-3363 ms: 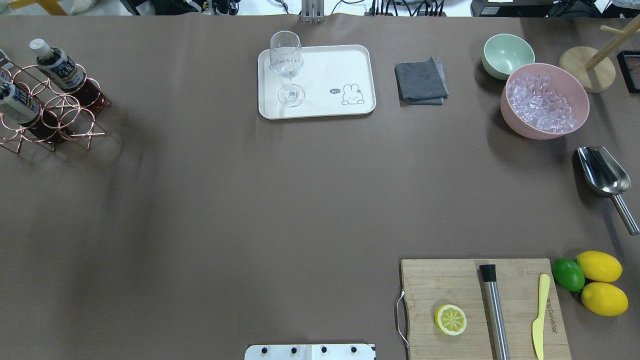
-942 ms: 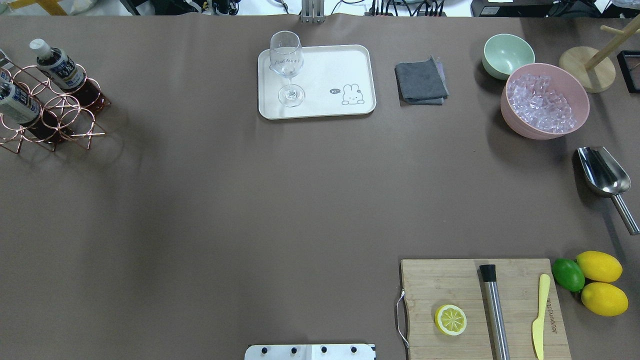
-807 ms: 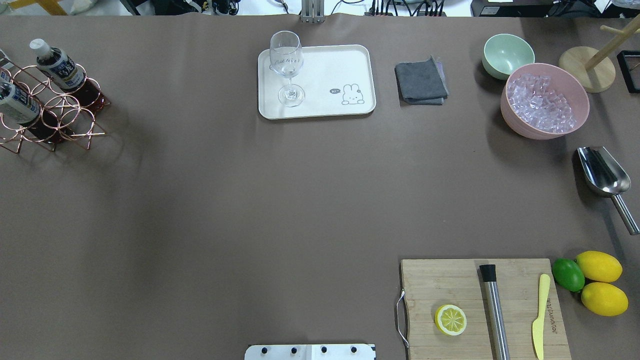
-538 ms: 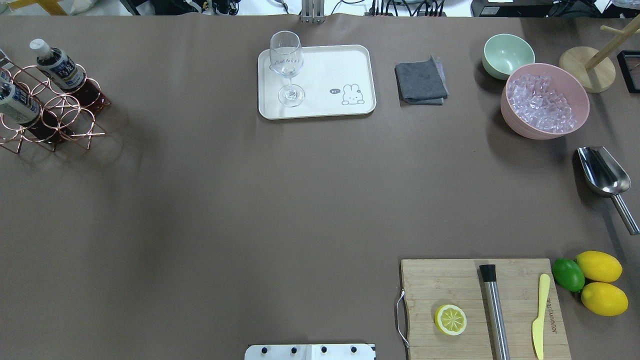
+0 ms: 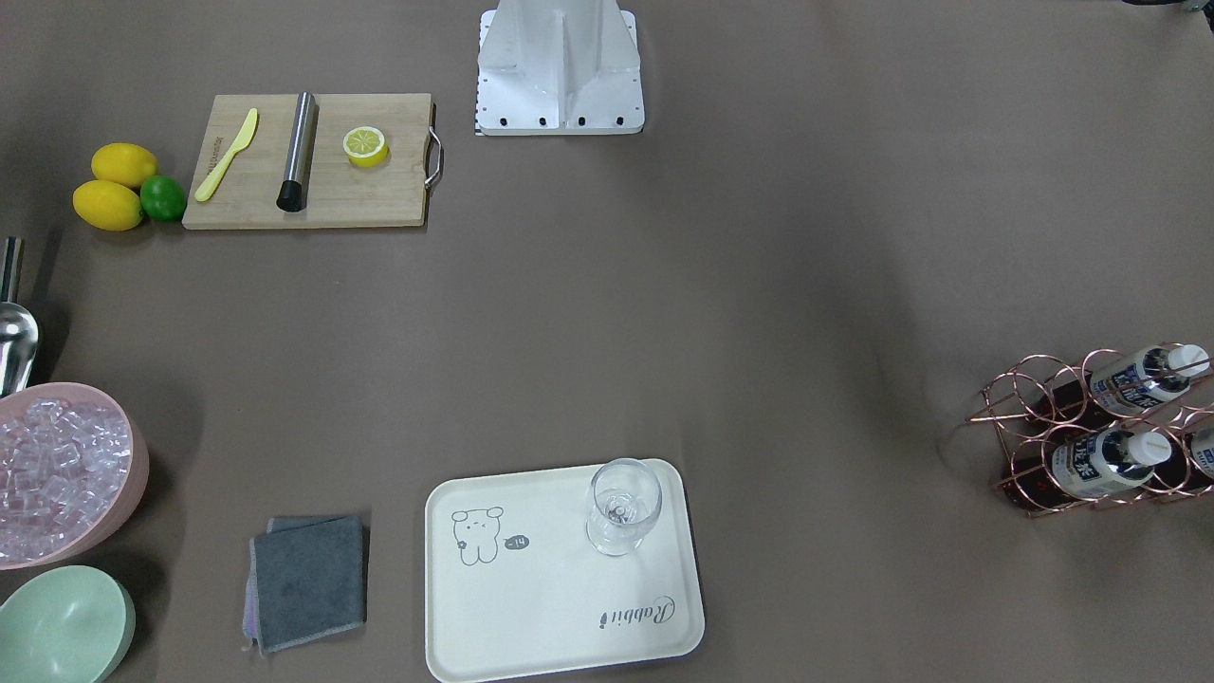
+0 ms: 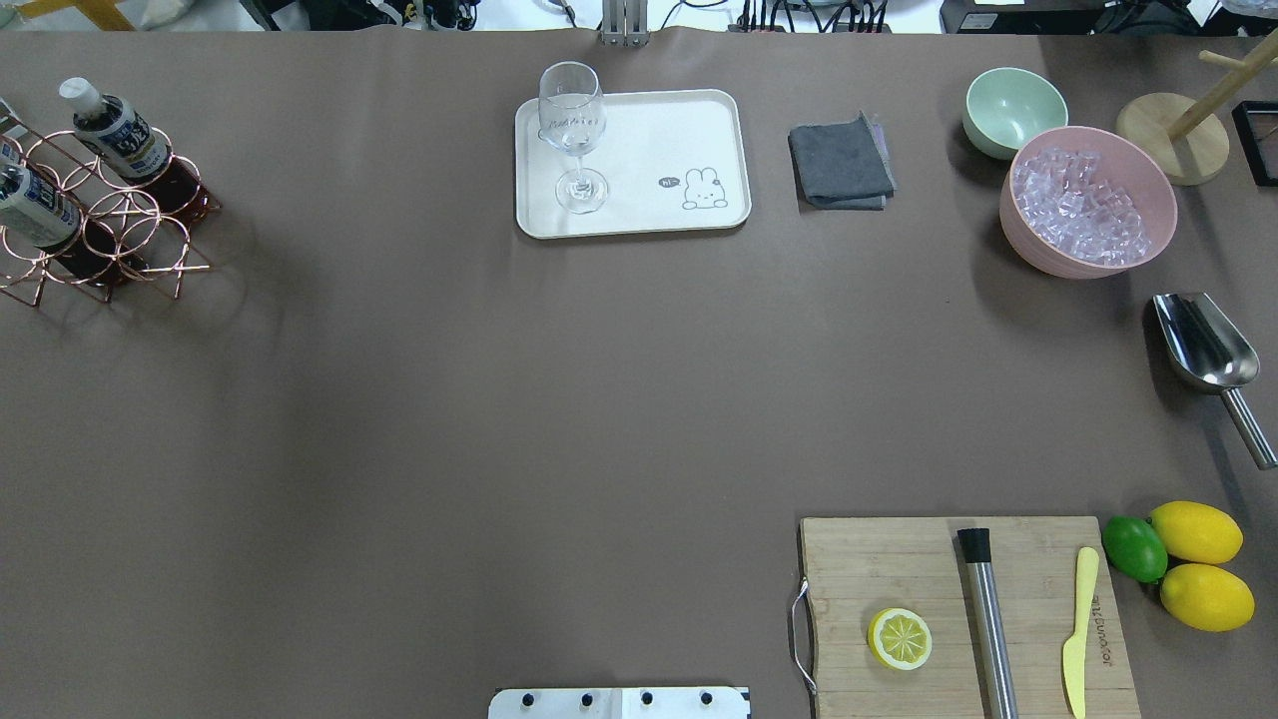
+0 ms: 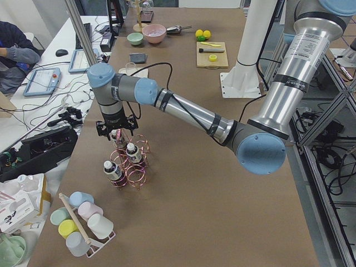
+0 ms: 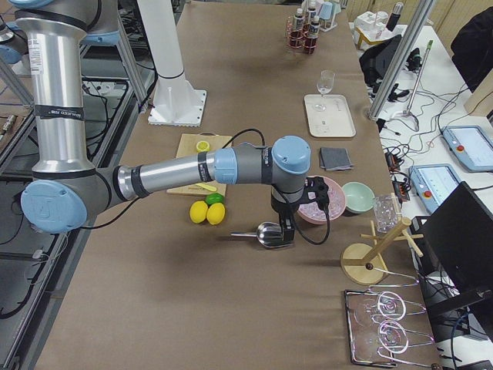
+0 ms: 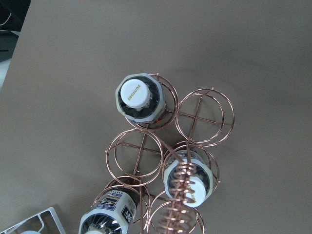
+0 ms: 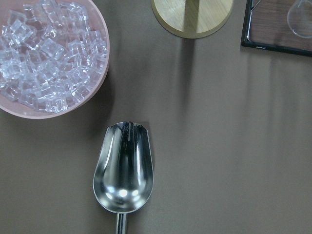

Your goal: Take tea from basket to plate

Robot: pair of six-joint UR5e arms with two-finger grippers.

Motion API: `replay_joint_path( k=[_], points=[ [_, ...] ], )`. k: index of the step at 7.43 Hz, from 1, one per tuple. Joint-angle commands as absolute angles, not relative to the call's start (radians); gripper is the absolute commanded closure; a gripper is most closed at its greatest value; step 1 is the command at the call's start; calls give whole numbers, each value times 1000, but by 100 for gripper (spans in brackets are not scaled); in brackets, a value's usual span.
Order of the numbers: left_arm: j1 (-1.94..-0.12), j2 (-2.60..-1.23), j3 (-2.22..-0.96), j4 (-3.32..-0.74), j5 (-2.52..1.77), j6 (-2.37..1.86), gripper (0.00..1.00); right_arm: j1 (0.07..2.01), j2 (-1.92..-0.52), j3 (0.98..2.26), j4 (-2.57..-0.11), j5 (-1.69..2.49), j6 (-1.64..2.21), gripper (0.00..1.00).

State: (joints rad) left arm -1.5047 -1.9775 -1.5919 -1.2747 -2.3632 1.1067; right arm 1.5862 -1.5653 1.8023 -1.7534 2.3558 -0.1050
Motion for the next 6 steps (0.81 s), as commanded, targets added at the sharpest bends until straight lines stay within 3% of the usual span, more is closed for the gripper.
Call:
replay_joint_path(
  k=[1, 3, 4, 6],
  points=[
    [-1483, -1982, -1588, -1276, -2370, 1127, 7, 1589, -1585, 1801, -1752, 2361, -109, 0],
    [-1482, -1979, -1589, -1276, -2365, 1190, 26, 1589, -1585, 1807, -1706, 2359, -109, 0],
    [-1482, -1974, -1591, -1276, -2364, 1209, 26, 1591, -1586, 1807, -1694, 2353, -107, 0],
    [-1482, -1973, -1591, -1290, -2362, 1258, 40, 1618, -1582, 1815, -1692, 2352, -106, 0]
  ],
)
